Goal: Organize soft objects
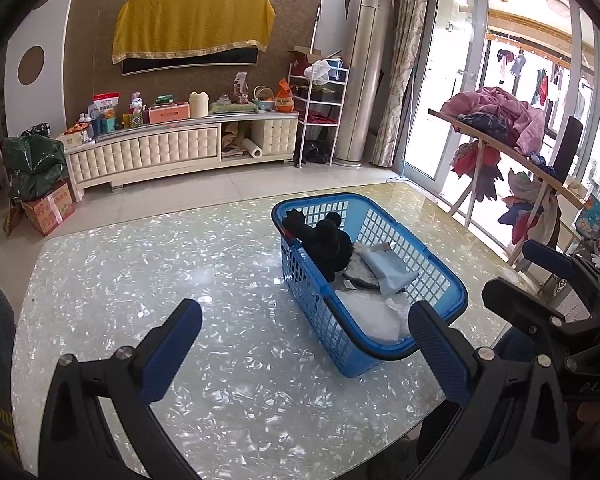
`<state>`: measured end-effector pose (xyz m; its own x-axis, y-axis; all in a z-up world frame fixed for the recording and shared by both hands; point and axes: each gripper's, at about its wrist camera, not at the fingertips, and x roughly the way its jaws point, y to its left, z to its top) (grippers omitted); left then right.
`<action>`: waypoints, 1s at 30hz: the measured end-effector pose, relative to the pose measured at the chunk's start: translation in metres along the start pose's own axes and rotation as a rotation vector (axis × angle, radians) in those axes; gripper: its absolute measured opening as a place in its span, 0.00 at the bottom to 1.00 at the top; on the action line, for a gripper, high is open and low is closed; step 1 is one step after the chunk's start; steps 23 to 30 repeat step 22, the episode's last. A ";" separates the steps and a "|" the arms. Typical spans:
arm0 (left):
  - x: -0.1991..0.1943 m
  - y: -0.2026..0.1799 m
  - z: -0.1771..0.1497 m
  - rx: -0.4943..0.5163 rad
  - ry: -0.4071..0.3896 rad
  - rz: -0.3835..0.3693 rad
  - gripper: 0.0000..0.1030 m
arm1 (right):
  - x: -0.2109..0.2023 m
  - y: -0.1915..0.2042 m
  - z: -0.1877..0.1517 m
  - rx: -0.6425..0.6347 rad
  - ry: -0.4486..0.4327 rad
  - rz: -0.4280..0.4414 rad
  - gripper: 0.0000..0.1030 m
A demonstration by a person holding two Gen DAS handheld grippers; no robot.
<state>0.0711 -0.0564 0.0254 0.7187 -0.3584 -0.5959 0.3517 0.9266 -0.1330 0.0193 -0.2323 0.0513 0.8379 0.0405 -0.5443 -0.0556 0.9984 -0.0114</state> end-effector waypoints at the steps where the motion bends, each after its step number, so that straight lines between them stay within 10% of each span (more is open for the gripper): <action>1: 0.000 0.000 0.000 0.000 0.000 -0.001 1.00 | 0.000 0.000 0.000 -0.001 0.000 -0.001 1.00; 30: -0.006 -0.005 -0.003 -0.008 -0.011 -0.010 1.00 | -0.005 0.001 0.000 -0.004 0.006 -0.007 1.00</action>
